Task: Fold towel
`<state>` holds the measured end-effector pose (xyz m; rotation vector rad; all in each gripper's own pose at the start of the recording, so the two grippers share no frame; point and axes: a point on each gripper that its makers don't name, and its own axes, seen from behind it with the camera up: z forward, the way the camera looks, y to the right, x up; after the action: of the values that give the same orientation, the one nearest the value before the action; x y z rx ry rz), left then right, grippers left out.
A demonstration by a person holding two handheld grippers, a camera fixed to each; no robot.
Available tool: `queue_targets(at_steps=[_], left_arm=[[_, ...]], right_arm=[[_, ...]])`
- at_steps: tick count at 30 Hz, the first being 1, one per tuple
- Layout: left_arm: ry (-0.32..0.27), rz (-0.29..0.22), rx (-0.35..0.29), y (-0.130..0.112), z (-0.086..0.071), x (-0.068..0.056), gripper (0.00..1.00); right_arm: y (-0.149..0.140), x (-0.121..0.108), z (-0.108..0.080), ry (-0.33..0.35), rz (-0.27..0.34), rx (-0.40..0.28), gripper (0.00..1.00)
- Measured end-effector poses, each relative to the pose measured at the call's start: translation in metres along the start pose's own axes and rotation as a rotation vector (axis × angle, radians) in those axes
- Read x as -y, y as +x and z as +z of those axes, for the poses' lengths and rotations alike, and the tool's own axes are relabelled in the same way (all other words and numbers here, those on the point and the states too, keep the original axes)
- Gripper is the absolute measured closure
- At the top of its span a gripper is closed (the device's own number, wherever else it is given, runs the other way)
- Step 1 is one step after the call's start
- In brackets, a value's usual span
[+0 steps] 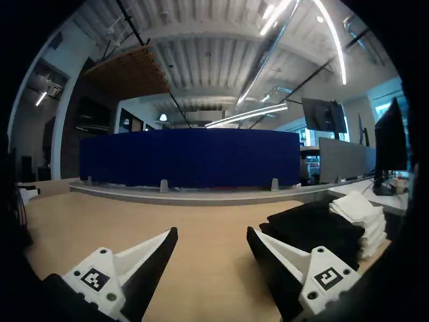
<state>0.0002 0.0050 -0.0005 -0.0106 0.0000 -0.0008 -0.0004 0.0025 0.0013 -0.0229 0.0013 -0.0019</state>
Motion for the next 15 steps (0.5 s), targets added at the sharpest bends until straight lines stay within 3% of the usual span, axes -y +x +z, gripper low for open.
queue_targets(at_steps=[15], left_arm=[[0.0, 0.0, 0.0, 0.0001, -0.0011, -0.0001, 0.06]], right_arm=[[0.0004, -0.0009, 0.0013, 0.003, 0.001, 0.002, 0.0]])
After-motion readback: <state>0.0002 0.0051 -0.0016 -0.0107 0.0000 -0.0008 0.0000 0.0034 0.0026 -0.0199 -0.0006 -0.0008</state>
